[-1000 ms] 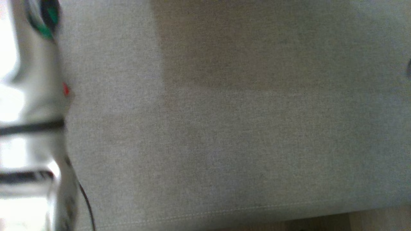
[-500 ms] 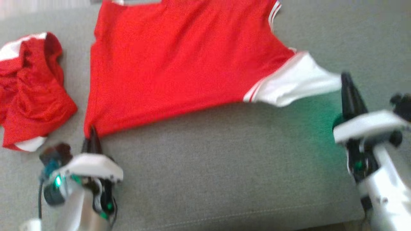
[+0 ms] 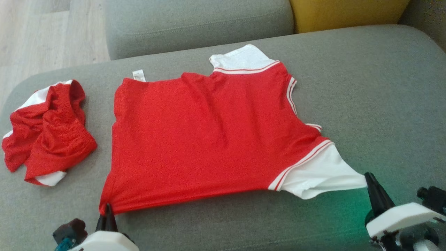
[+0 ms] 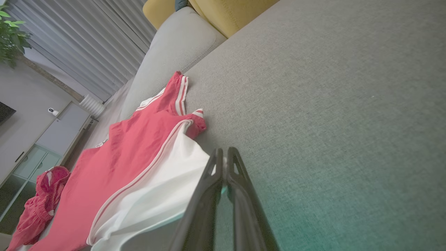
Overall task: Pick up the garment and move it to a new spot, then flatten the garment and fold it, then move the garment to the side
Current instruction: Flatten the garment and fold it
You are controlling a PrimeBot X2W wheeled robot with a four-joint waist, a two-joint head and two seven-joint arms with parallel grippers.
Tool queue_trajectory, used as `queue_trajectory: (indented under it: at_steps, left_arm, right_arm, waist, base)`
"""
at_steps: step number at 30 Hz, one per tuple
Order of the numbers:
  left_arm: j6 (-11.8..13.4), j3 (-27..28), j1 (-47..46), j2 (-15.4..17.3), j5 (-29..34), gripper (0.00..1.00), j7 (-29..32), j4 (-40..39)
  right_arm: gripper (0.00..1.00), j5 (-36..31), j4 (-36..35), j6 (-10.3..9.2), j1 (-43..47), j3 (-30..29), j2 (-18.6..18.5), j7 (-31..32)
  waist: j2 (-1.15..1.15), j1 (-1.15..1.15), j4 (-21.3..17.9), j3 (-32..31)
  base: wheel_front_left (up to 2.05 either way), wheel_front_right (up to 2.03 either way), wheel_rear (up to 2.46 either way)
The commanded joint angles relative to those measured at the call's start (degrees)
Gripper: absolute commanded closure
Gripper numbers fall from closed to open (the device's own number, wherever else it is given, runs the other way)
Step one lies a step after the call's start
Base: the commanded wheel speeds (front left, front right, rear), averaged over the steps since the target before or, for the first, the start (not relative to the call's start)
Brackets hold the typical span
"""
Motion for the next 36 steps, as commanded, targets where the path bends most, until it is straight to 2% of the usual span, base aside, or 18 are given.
queue_trajectory:
  at_steps: [1, 7, 12, 19, 27, 28, 29, 30, 31, 36]
  left_arm:
    - [0.8, 2.13, -0.88, 1.55, 0.54, 1.0, -0.33, -2.29]
    - [0.91, 0.28, -3.46, 1.55, 1.89, 1.0, -0.33, -5.29]
    - [0.6, -1.93, -11.56, 1.55, 3.88, 1.0, -0.34, -4.91]
    - [0.13, -3.69, -23.04, 1.55, 5.78, 1.0, -0.34, 3.27]
    - [-0.28, -3.51, -31.63, 1.55, 6.44, 1.0, -0.34, 8.58]
    - [-0.24, -3.48, -32.3, 1.55, 6.44, 0.65, -0.34, 8.83]
    - [-0.13, -3.39, -32.81, 1.55, 6.46, 0.0, -0.34, 8.95]
    - [0.02, -3.24, -33.16, 1.54, 6.45, 0.0, -0.34, 8.99]
    - [0.08, -3.17, -33.25, 1.54, 6.46, 0.0, -0.34, 8.95]
    - [-0.1, -3.33, -31.85, 1.54, 4.96, 0.0, -0.34, 7.48]
  right_arm:
    - [1.0, -1.08, -3.34, 0.36, -0.73, -0.89, -0.9, 0.52]
    - [1.0, -4.42, -9.44, 0.36, -3.07, -4.15, 1.56, 3.15]
    - [1.0, -7.13, -8.89, 0.36, -10.83, -5.28, 3.08, 4.03]
    - [1.0, -9.87, 0.68, 0.36, -23.37, -4.68, 3.92, 2.52]
    - [1.0, -12.57, 12.84, 0.36, -35.04, -2.31, 3.47, -2.64]
    - [1.0, -12.73, 14.18, 0.36, -36.04, -1.92, 3.45, -3.37]
    - [1.0, -12.79, 15.38, 0.36, -36.93, -1.46, 3.5, -4.13]
    - [0.18, -12.81, 16.42, 0.36, -37.65, -0.87, 3.56, -4.86]
    - [0.0, -12.41, 17.23, 0.36, -38.21, -0.51, 3.74, -5.84]
    - [0.0, -11.72, 18.99, 0.36, -38.93, 1.77, 3.59, -10.26]
  waist:
    - [0.0, 0.0, 0.28, -0.11]
    - [0.0, 0.0, 1.33, 2.82]
    - [0.0, 0.0, 3.03, 7.18]
    - [0.0, 0.0, 4.26, 12.63]
    - [0.0, 0.0, 5.11, 17.76]
    - [0.0, 0.0, 5.2, 18.22]
    - [0.0, 0.0, 5.26, 18.6]
    - [0.0, 0.0, 5.31, 18.9]
    - [0.0, 0.0, 5.34, 19.12]
    - [0.0, 0.0, 5.34, 19.3]
  base:
    - [0.0, 0.0, 0.0]
    - [0.0, 0.0, 0.0]
    - [0.0, 0.0, 0.0]
    - [0.0, 0.0, 0.0]
    - [0.0, 0.0, 0.0]
    - [0.0, 0.0, 0.0]
    - [0.0, 0.0, 0.0]
    - [0.0, 0.0, 0.0]
    - [0.0, 0.0, 0.0]
    - [0.0, 0.0, 0.0]
